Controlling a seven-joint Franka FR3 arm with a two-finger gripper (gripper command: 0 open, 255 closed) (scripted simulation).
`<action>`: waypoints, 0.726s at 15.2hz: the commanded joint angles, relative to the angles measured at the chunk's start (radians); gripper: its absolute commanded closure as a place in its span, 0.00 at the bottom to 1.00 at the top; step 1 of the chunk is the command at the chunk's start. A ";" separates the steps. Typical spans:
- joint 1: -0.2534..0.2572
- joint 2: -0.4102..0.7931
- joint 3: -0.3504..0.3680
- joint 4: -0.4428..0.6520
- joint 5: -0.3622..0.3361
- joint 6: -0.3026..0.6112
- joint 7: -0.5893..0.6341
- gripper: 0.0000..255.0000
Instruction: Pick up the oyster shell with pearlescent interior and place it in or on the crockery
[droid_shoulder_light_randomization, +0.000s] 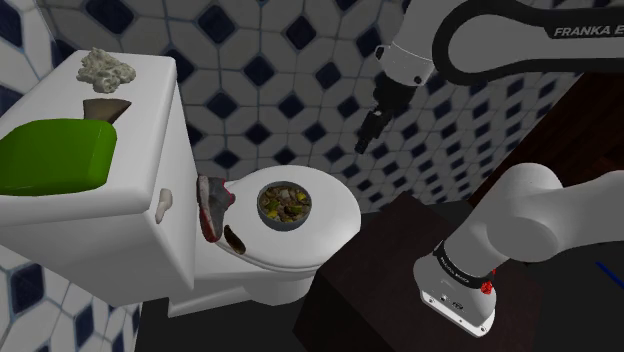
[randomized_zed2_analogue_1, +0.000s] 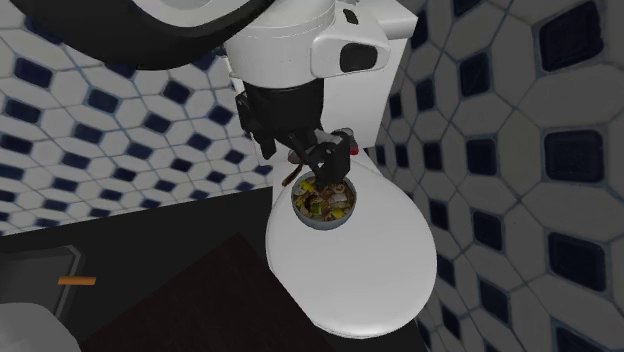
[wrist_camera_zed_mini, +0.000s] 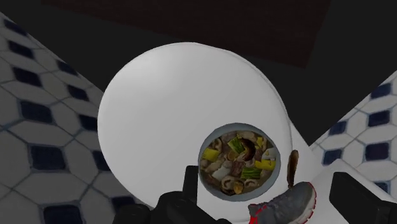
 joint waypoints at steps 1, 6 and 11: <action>0.017 0.041 0.031 -0.029 0.017 0.095 0.011 0.00; 0.054 0.177 0.113 -0.083 0.047 0.335 0.042 0.00; 0.061 0.366 0.205 -0.091 0.040 0.582 0.091 0.00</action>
